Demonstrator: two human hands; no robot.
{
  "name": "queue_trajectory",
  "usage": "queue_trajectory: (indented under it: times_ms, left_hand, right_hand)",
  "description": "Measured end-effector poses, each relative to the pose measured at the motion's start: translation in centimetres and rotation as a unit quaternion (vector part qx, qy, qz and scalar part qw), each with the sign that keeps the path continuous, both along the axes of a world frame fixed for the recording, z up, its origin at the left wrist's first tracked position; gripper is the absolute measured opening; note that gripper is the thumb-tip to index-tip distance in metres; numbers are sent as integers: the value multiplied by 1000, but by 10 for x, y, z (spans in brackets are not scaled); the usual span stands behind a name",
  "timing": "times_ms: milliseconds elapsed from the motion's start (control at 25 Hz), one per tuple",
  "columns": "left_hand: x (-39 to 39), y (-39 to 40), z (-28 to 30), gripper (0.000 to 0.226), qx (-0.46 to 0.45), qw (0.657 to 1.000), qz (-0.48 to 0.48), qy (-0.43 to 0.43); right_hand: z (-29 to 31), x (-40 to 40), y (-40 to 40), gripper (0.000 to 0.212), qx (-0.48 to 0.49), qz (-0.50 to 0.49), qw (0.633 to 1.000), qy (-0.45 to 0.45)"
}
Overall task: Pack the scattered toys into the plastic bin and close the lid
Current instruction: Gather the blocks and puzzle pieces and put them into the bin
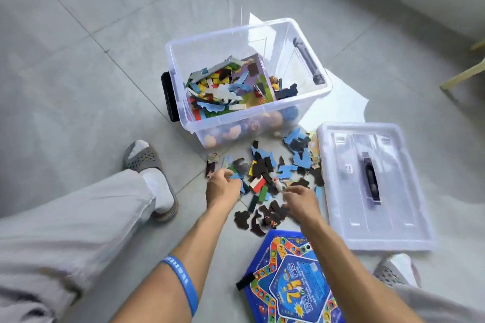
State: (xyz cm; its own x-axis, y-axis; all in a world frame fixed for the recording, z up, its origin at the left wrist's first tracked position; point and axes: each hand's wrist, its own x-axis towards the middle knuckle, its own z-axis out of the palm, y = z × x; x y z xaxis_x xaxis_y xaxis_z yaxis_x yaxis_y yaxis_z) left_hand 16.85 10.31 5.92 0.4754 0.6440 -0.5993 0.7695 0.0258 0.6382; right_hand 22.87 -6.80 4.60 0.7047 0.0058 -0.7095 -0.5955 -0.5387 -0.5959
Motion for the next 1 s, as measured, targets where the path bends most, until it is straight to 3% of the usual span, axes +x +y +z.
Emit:
queue_trajectory:
  times_ms: [120, 280, 440, 520, 720, 920, 1000]
  left_hand:
    - [3, -17, -45, 23, 26, 992, -104, 73]
    - [34, -33, -83, 19, 125, 955, -256, 86]
    - [45, -41, -114, 40, 241, 902, -344, 95]
    - [52, -40, -121, 46, 261, 893, -353, 98]
    - [74, -33, -117, 41, 203, 918, -319, 120]
    - [63, -38, -121, 43, 269, 864, -417, 85]
    - [64, -37, -123, 43, 267, 858, -432, 74]
  right_hand:
    - [-39, -14, -9, 21, -26, 64, 998, -5]
    - [-66, -12, 13, 32, -86, 169, 979, -69]
    - [-90, -15, 27, 18, -137, 205, 958, -147]
    - [-99, -13, 28, 7, -145, 205, 953, -170]
    - [-110, -10, 28, 8, -149, 227, 941, -200]
    - [-114, -6, 30, 26, -164, 247, 932, -209]
    - [-116, -5, 28, 26, -172, 252, 929, -208]
